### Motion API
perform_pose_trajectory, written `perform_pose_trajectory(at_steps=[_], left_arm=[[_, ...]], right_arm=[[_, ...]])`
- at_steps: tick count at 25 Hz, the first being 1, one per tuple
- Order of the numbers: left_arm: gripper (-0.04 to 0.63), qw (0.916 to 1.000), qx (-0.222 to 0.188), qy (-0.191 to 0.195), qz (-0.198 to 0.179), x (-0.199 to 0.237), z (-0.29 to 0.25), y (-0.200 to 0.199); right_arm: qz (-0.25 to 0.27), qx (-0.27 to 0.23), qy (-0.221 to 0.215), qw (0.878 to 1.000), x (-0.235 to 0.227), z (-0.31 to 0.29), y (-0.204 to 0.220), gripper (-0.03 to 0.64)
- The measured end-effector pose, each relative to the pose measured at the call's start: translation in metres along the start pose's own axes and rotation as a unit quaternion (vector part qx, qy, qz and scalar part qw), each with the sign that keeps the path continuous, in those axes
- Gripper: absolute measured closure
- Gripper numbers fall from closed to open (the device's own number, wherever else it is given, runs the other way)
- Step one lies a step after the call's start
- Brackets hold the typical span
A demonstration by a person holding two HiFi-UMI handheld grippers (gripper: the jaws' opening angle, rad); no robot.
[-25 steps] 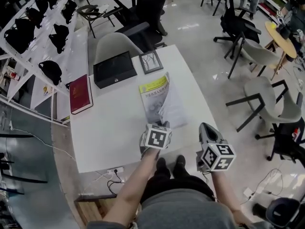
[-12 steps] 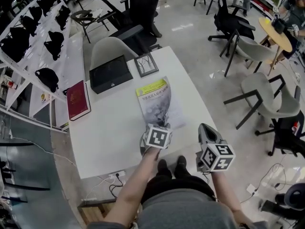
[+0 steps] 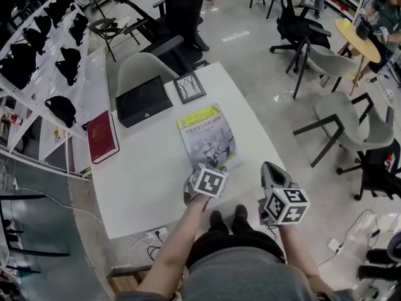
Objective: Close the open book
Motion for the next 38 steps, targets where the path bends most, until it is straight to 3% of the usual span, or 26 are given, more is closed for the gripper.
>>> perform_pose_trajectory(at_steps=[8,13,17,25,32,38], left_arm=[[0.402,0.9994,-0.017,0.026,-0.014,-0.005,0.005,-0.002],[0.393,0.9969,-0.046,0.059,0.023,-0.005,0.009,-0.004],[0.393,0.9939,-0.081,0.064,0.041,-0.004,0.023,-0.015],[0.4,0.9826,-0.17,0.025,0.071,0.013,0.056,-0.041],[0.481,0.9695,-0.228,-0.01,0.089,0.028,0.084,-0.051],[0.512,0.9562,-0.269,-0.033,0.11,0.041,0.106,-0.052]], right_arm=[[-0.001,-0.003,-0.001,1.0,0.003,0.002,0.0,0.614],[-0.001,-0.004,0.001,1.0,0.002,0.001,0.001,0.614],[0.0,-0.004,-0.001,1.0,0.003,0.001,0.0,0.614],[0.008,-0.007,-0.011,1.0,0.012,-0.004,-0.004,0.614],[0.019,-0.013,-0.02,1.0,0.021,-0.008,-0.01,0.614],[0.033,-0.018,-0.028,0.999,0.029,-0.01,-0.016,0.614]])
Point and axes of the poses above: the fingertips, and each gripper's own axes: z backward along the fingers, x to its left, y out of its underside, the point moved 1 cm from there along z, backward along the fingers, and after that the axes turned 8 degrees about -z, right-handed, at the moved point
